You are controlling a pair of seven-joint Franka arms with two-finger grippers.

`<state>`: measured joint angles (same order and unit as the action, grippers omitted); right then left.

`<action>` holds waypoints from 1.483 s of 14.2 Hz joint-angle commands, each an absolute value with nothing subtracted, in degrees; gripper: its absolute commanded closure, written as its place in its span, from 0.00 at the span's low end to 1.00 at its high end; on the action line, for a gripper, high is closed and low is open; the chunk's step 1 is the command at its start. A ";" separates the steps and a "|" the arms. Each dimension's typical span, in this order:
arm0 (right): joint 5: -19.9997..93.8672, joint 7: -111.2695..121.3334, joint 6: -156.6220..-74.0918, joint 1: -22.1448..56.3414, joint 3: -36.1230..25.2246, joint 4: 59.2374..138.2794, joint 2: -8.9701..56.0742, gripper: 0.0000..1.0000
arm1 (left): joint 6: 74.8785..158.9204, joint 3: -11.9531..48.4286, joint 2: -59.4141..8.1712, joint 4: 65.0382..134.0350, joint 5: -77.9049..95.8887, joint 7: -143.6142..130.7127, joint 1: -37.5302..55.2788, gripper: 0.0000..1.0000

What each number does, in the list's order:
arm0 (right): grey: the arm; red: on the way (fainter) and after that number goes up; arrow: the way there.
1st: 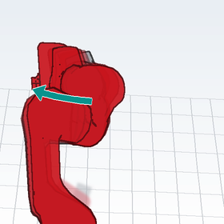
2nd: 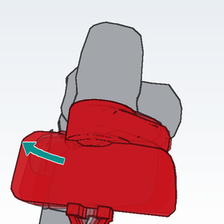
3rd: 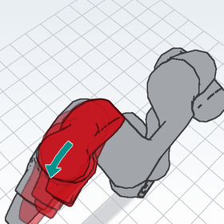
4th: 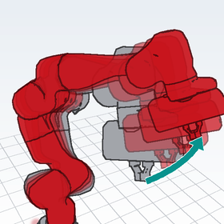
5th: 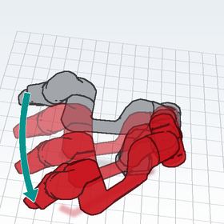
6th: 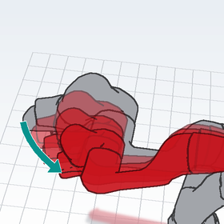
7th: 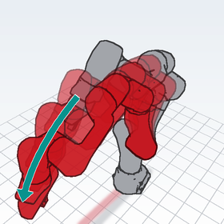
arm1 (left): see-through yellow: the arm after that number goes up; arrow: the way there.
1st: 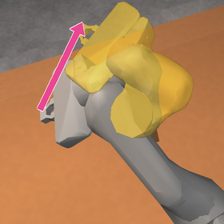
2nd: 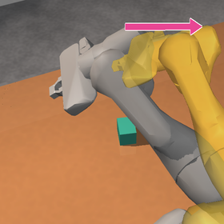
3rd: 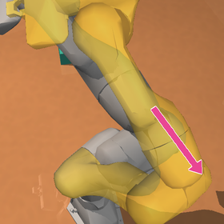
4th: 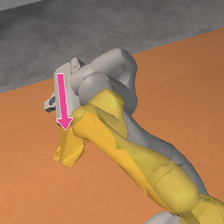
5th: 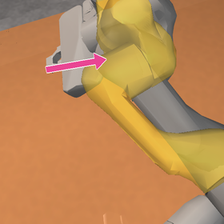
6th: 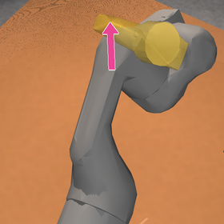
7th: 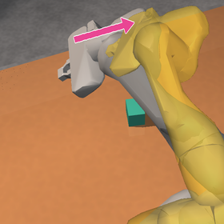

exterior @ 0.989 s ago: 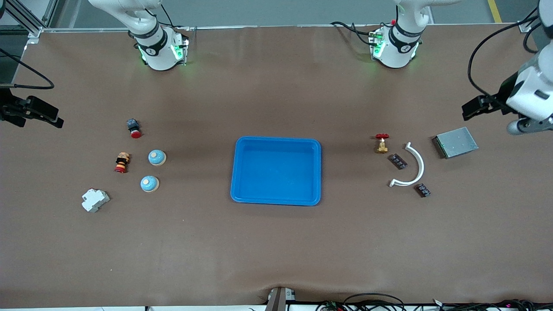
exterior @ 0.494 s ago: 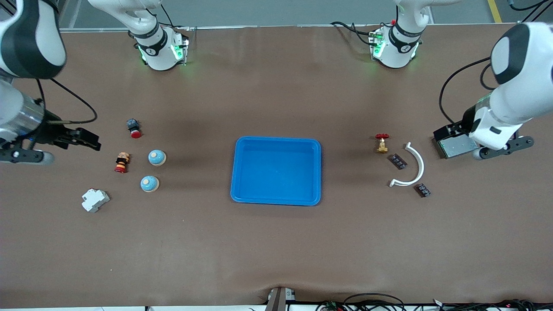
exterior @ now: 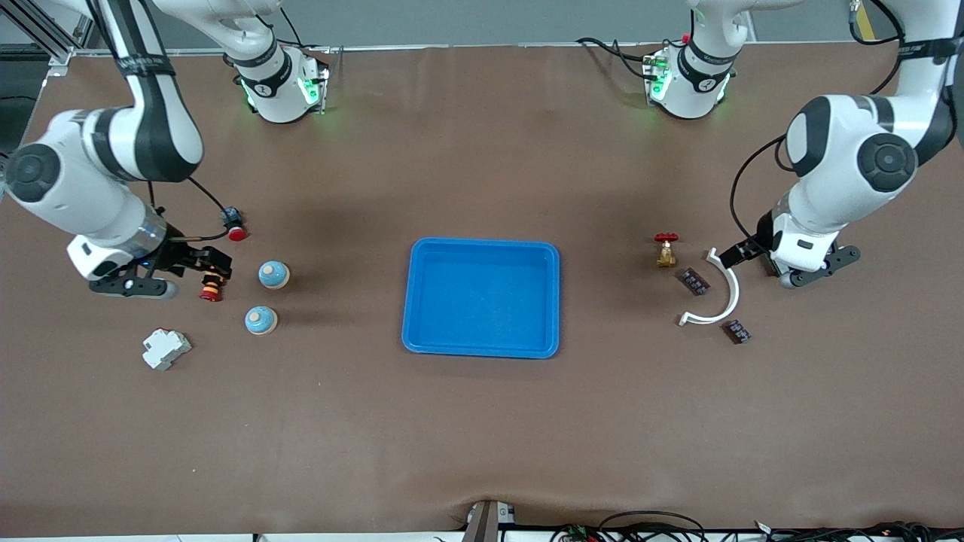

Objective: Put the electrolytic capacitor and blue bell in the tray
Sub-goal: 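Reach the right gripper to a blue bell while the left gripper reaches a capacitor, then grasp the blue bell with the right gripper while the left gripper grasps the capacitor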

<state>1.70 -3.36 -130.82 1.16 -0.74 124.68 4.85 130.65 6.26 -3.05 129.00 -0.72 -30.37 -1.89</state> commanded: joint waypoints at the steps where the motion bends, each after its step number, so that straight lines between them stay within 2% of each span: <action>1: 0.79 -4.39 -134.38 1.41 -0.70 128.40 4.39 0.00 | 135.69 6.59 -4.29 131.92 0.26 -34.26 -2.37 0.00; 2: 0.88 -4.39 -135.25 1.49 -0.70 129.02 5.09 0.00 | 136.40 6.59 -5.96 131.92 0.26 -35.41 -2.37 0.07; 5: 0.88 -4.39 -141.39 2.55 -0.70 132.53 7.11 0.00 | 141.40 6.59 -10.36 131.75 0.26 -39.53 -2.20 0.18; 10: 0.88 -4.39 -148.60 2.64 -0.70 134.29 12.65 0.00 | 149.49 6.77 -16.42 131.66 0.26 -46.92 -1.85 0.26; 12: 0.88 -4.39 -152.13 3.07 -0.70 135.70 13.97 0.00 | 150.03 6.86 -17.92 131.31 0.18 -48.07 -1.23 0.31; 15: 0.88 -4.39 -152.84 3.25 -0.70 136.23 14.68 0.00 | 150.29 7.03 -19.07 131.13 0.18 -48.86 -0.97 0.36; 17: 0.88 -4.39 -154.24 3.78 -0.70 137.02 15.20 0.00 | 150.82 7.03 -19.77 131.22 0.18 -48.96 -0.79 0.45; 21: 0.88 -4.39 -156.53 4.31 -0.70 137.46 17.05 0.00 | 152.57 7.03 -21.88 131.13 0.18 -48.96 -0.62 0.53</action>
